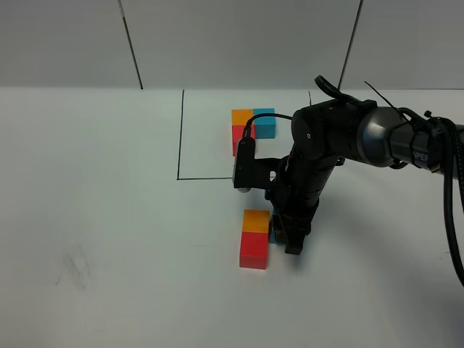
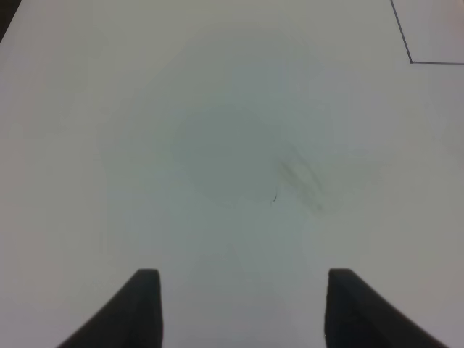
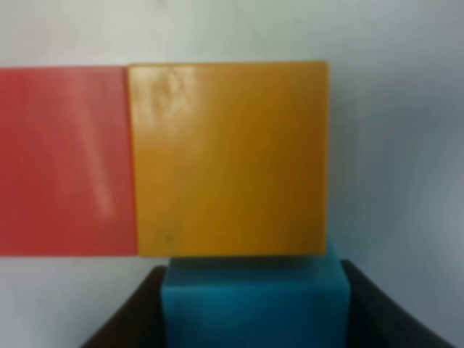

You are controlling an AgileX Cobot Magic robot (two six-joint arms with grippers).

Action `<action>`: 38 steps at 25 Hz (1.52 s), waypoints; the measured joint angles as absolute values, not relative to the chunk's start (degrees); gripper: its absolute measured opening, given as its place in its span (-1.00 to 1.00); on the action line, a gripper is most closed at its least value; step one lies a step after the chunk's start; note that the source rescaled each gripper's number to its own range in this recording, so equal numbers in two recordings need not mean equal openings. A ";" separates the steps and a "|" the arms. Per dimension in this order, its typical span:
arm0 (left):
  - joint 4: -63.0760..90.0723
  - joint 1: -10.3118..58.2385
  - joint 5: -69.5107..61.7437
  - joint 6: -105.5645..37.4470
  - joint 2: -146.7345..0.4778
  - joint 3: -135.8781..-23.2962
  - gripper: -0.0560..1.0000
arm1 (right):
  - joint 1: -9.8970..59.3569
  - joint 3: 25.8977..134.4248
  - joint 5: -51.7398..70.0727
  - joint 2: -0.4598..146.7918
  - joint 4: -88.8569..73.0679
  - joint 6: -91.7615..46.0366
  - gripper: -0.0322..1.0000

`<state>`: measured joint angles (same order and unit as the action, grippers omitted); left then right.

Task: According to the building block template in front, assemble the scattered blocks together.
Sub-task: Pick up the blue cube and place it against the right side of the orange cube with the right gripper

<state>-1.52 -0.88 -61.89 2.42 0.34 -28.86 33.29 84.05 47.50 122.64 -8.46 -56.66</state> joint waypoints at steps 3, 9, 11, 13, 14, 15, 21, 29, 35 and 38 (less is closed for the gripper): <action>-1.52 -0.88 -61.89 2.47 0.34 -28.86 0.19 | 33.29 84.12 47.50 122.80 -8.53 -56.71 -0.05; -1.52 -0.88 -61.89 2.42 0.34 -28.86 0.19 | 33.52 84.12 47.50 122.87 -8.48 -56.72 -0.05; -1.52 -0.88 -61.89 2.42 0.34 -28.86 0.19 | 33.52 84.17 47.50 122.98 -8.48 -56.72 -0.05; -1.52 -0.88 -61.89 2.42 0.34 -28.86 0.19 | 33.59 84.18 47.50 123.28 -8.48 -56.94 -0.05; -1.52 -0.88 -61.89 2.42 0.34 -28.86 0.19 | 33.72 84.25 47.56 123.35 -8.48 -56.93 -0.05; -1.52 -0.88 -61.89 2.42 0.34 -28.86 0.19 | 33.84 84.33 47.63 123.35 -8.27 -56.99 -0.05; -1.52 -0.88 -61.89 2.42 0.34 -28.86 0.19 | 34.52 84.53 47.93 123.42 -7.02 -58.64 -0.05; -1.52 -0.88 -61.89 2.42 0.34 -28.86 0.19 | 34.58 84.59 48.16 123.43 -6.97 -59.21 -0.05; -1.52 -0.88 -61.89 2.42 0.34 -28.86 0.19 | 34.58 84.59 48.22 123.48 -7.03 -59.27 -0.05; -1.52 -0.88 -61.89 2.42 0.34 -28.86 0.19 | 34.58 84.59 48.27 123.48 -7.03 -59.27 -0.05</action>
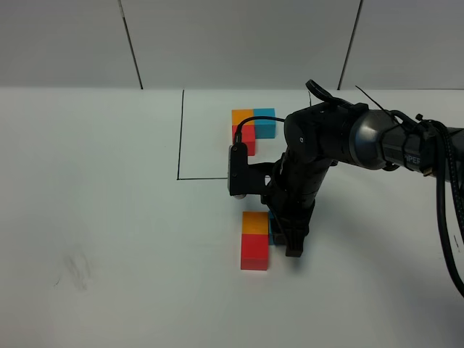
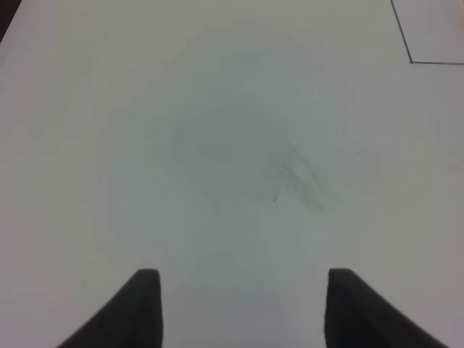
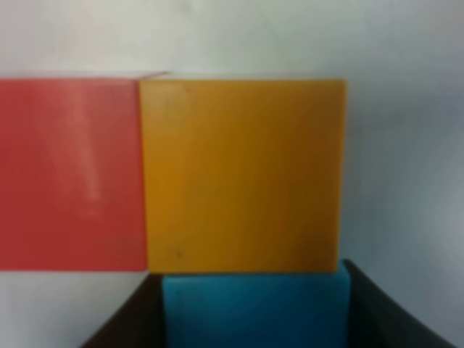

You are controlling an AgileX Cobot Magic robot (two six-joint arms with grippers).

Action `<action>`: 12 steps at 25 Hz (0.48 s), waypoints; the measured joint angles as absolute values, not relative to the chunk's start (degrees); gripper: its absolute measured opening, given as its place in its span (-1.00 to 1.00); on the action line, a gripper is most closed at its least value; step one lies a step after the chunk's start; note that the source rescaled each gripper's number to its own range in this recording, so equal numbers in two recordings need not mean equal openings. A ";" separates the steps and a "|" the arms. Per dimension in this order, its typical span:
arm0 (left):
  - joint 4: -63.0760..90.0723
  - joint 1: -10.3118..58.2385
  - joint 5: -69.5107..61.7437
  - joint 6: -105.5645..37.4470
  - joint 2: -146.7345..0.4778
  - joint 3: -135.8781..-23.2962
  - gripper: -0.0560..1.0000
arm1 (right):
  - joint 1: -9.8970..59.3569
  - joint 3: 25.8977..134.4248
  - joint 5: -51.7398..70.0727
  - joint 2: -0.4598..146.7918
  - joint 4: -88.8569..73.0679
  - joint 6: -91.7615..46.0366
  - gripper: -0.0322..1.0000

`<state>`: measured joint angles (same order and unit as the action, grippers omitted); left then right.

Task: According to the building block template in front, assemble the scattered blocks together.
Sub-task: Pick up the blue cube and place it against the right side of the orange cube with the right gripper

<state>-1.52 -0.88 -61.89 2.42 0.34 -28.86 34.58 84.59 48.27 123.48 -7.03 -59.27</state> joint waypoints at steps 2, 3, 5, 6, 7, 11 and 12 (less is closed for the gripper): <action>-1.52 -0.88 -61.89 2.42 0.34 -28.86 0.19 | 34.58 84.59 48.27 123.48 -7.03 -59.27 -0.05; -1.52 -0.88 -61.89 2.42 0.34 -28.86 0.19 | 34.58 84.59 48.27 123.48 -7.03 -59.27 -0.05; -1.52 -0.88 -61.89 2.42 0.34 -28.86 0.19 | 34.58 84.59 48.27 123.48 -7.03 -59.27 -0.05; -1.52 -0.88 -61.89 2.42 0.34 -28.86 0.19 | 34.58 84.61 48.27 123.48 -7.03 -59.27 -0.05; -1.52 -0.88 -61.89 2.42 0.34 -28.86 0.19 | 34.58 84.61 48.27 123.48 -7.03 -59.27 -0.05; -1.52 -0.88 -61.89 2.42 0.34 -28.86 0.19 | 34.58 84.61 48.27 123.48 -7.03 -59.27 -0.05; -1.52 -0.88 -61.89 2.42 0.34 -28.86 0.19 | 34.58 84.61 48.27 123.48 -7.03 -59.27 -0.05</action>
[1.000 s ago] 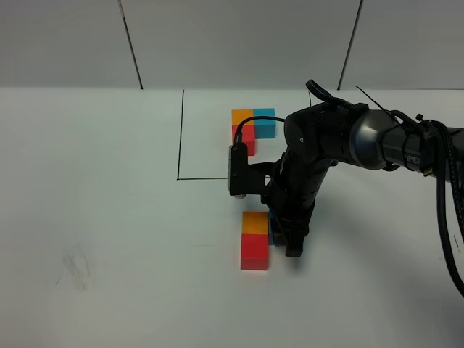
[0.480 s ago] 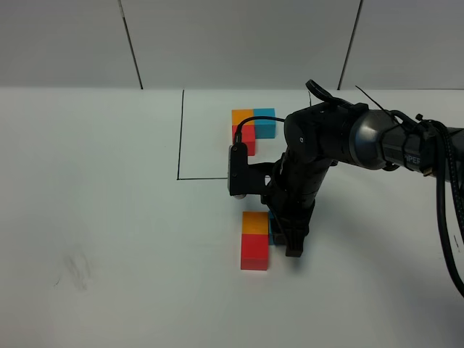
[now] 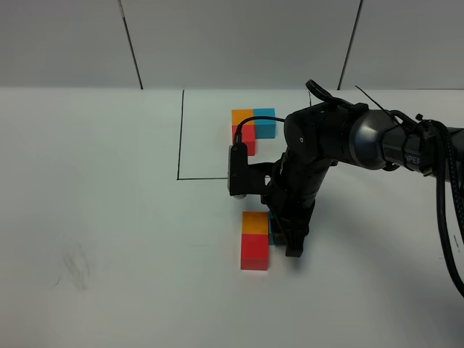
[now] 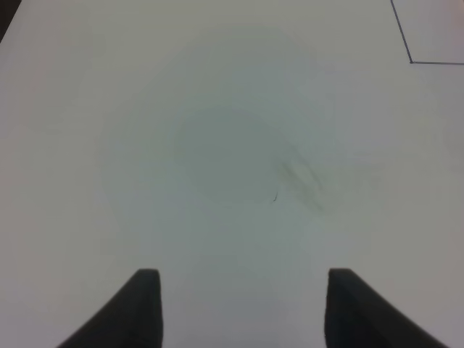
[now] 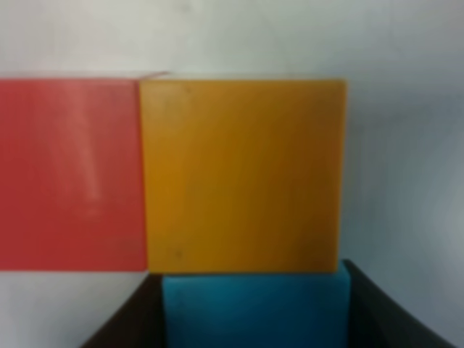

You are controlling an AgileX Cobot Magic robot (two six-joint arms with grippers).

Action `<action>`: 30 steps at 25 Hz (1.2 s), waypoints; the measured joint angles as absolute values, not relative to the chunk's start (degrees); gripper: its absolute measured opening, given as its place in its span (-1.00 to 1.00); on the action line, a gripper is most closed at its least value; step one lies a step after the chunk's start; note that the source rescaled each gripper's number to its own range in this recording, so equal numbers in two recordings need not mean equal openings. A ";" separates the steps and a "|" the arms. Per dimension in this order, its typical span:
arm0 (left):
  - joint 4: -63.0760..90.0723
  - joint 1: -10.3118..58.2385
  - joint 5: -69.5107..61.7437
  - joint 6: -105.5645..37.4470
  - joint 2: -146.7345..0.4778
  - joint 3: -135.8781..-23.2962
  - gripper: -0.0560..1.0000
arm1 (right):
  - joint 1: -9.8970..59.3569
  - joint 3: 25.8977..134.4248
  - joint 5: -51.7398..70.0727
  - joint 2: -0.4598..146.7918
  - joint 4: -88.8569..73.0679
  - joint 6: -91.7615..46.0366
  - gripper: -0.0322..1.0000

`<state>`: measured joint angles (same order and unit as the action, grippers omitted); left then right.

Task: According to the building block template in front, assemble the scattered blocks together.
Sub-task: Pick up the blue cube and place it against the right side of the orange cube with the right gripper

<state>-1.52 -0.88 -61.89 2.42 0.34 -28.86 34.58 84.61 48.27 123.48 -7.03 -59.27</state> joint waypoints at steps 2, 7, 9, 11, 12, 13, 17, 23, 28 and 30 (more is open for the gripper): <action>-1.52 -0.88 -61.89 2.42 0.34 -28.86 0.19 | 34.58 84.61 48.27 123.48 -7.03 -59.27 -0.05; -1.52 -0.88 -61.89 2.42 0.34 -28.86 0.19 | 34.58 84.61 48.28 123.48 -7.03 -59.31 -0.05; -1.52 -0.88 -61.89 2.42 0.34 -28.86 0.19 | 34.58 84.61 48.33 123.48 -7.03 -59.31 -0.05; -1.52 -0.88 -61.89 2.42 0.34 -28.86 0.19 | 34.58 84.61 48.33 123.48 -7.03 -59.31 -0.05; -1.52 -0.88 -61.89 2.42 0.34 -28.86 0.19 | 34.60 84.61 48.33 123.48 -7.03 -59.31 -0.05; -1.52 -0.88 -61.89 2.42 0.34 -28.86 0.19 | 34.65 84.61 48.40 123.48 -7.03 -59.31 -0.05; -1.52 -0.88 -61.89 2.42 0.34 -28.86 0.19 | 34.65 84.61 48.46 123.48 -7.03 -59.26 -0.05; -1.52 -0.88 -61.89 2.42 0.34 -28.86 0.19 | 34.65 84.61 48.51 123.48 -7.03 -59.26 -0.05; -1.52 -0.88 -61.89 2.42 0.34 -28.86 0.19 | 34.67 84.55 49.50 124.20 -7.03 -59.08 0.04; -1.52 -0.88 -61.89 2.42 0.34 -28.86 0.19 | 34.78 84.55 49.80 124.56 -6.97 -58.81 0.09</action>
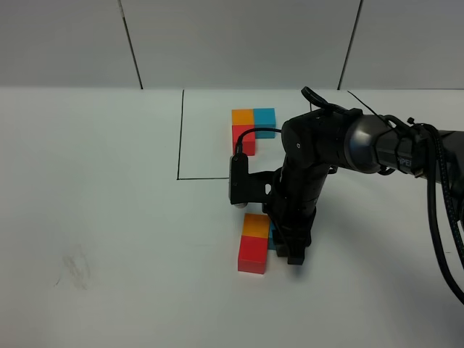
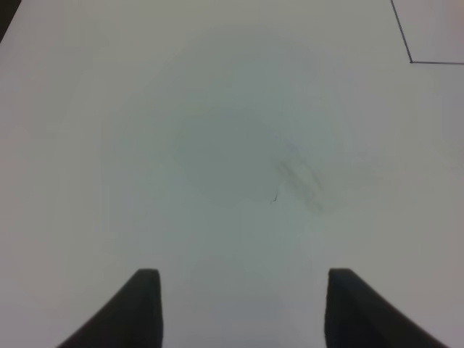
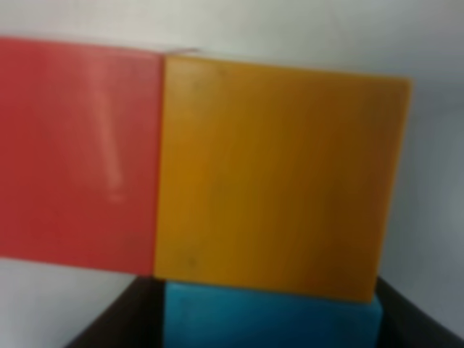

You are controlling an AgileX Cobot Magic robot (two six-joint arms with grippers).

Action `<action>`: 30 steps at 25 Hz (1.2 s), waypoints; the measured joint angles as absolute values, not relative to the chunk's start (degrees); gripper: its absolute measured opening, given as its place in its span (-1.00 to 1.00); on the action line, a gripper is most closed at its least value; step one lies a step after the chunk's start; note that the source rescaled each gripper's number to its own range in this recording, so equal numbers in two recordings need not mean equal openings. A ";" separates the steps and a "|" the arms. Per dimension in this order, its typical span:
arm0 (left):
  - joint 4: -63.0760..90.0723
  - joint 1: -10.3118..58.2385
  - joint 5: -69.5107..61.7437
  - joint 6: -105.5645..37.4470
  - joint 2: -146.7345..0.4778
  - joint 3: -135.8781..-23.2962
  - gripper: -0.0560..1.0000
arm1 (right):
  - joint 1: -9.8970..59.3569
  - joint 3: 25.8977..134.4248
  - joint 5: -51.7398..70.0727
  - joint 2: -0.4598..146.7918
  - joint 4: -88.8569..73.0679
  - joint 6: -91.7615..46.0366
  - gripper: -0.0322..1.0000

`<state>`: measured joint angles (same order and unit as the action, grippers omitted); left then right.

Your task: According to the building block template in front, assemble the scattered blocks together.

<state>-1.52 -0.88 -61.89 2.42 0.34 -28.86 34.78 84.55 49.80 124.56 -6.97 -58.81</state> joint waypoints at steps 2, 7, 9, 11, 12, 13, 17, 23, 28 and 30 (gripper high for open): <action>-1.52 -0.88 -61.89 2.42 0.34 -28.86 0.19 | 34.92 84.55 49.85 124.56 -6.97 -58.64 0.11; -1.52 -0.88 -61.89 2.42 0.34 -28.86 0.19 | 34.92 84.55 49.99 124.56 -6.97 -57.64 0.16; -1.52 -0.88 -61.89 2.42 0.34 -28.86 0.19 | 34.92 84.55 50.04 124.56 -6.86 -56.44 0.23; -1.52 -0.88 -61.89 2.42 0.34 -28.86 0.19 | 34.92 84.55 50.04 124.56 -6.28 -55.00 0.33; -1.52 -0.88 -61.89 2.42 0.34 -28.86 0.19 | 34.96 84.55 50.04 124.56 -6.17 -54.31 0.39; -1.52 -0.88 -61.89 2.42 0.34 -28.86 0.19 | 34.96 84.55 50.05 124.56 -6.06 -53.73 0.45; -1.52 -0.88 -61.89 2.42 0.34 -28.86 0.19 | 34.96 84.55 50.05 123.94 -4.54 -52.62 0.64; -1.52 -0.88 -61.89 2.42 0.34 -28.86 0.19 | 34.96 84.55 51.93 120.61 -1.84 -49.84 0.71; -1.52 -0.88 -61.89 2.42 0.34 -28.86 0.19 | 34.65 84.55 58.03 116.80 0.32 -46.06 0.71; -1.52 -0.88 -61.89 2.42 0.34 -28.86 0.19 | 33.77 84.55 61.47 114.61 1.04 -44.30 0.71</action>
<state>-1.52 -0.88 -61.89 2.42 0.34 -28.86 33.77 84.55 61.47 114.61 1.04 -44.30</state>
